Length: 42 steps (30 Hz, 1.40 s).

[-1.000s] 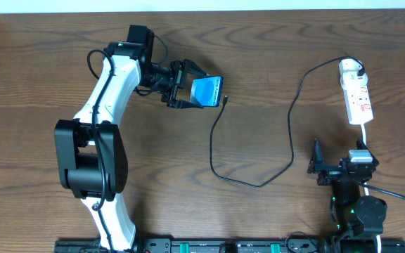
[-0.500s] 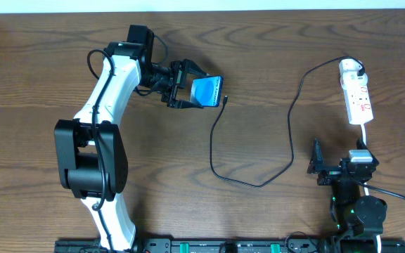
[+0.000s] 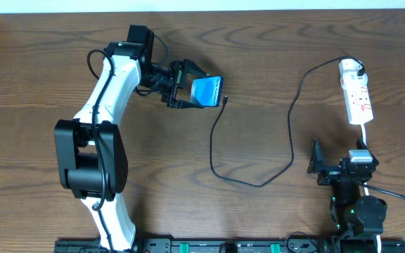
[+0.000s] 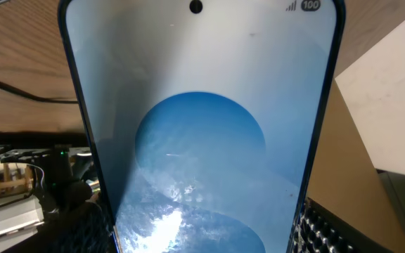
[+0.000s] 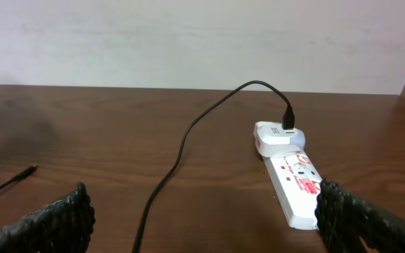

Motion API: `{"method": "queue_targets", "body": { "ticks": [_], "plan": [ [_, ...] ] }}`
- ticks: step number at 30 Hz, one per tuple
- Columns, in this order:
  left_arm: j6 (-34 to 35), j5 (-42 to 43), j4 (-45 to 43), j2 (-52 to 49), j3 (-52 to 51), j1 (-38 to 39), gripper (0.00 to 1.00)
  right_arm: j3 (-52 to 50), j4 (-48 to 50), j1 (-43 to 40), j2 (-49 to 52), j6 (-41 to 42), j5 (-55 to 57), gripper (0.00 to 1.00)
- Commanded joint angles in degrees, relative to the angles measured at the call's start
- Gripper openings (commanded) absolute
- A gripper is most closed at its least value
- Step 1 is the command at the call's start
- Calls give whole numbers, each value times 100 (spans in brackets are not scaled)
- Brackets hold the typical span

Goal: Plug charger to phone and switch on socket

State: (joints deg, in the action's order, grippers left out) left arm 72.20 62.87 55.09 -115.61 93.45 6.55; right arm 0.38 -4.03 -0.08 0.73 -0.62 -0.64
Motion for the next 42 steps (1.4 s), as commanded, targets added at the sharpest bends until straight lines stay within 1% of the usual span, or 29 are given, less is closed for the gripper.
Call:
{"method": "queue_targets", "body": {
  "ticks": [1, 19, 21, 26, 28, 32, 34, 36, 39, 42],
  "plan": [
    [39, 205, 11, 258, 17, 17, 59, -7, -26, 92, -9, 35, -35, 99],
    [55, 201, 11, 258, 17, 17, 59, -7, -2, 92, -9, 35, -35, 99],
    [55, 101, 11, 258, 17, 17, 59, -7, 11, 92, -9, 33, -33, 99],
    [55, -442, 11, 258, 17, 20, 59, -7, 68, 92, -9, 125, -151, 99],
    [55, -866, 9, 258, 17, 20, 59, -7, 57, 92, -9, 409, -195, 99],
    [55, -1825, 9, 258, 17, 33, 59, -7, 39, 92, -7, 439, -691, 99],
    [55, -2433, 11, 258, 17, 72, 59, -2, 55, 90, 24, 444, -844, 99],
    [55, -2859, 9, 258, 17, 129, 59, 11, 59, 81, 83, 452, -903, 99],
    [55, -3322, 9, 258, 17, 234, 59, 101, 57, 59, 260, 627, -1156, 99],
    [55, -3744, 7, 258, 17, 343, 58, 343, 61, -83, 756, 841, -1491, 99]
  ]
}}
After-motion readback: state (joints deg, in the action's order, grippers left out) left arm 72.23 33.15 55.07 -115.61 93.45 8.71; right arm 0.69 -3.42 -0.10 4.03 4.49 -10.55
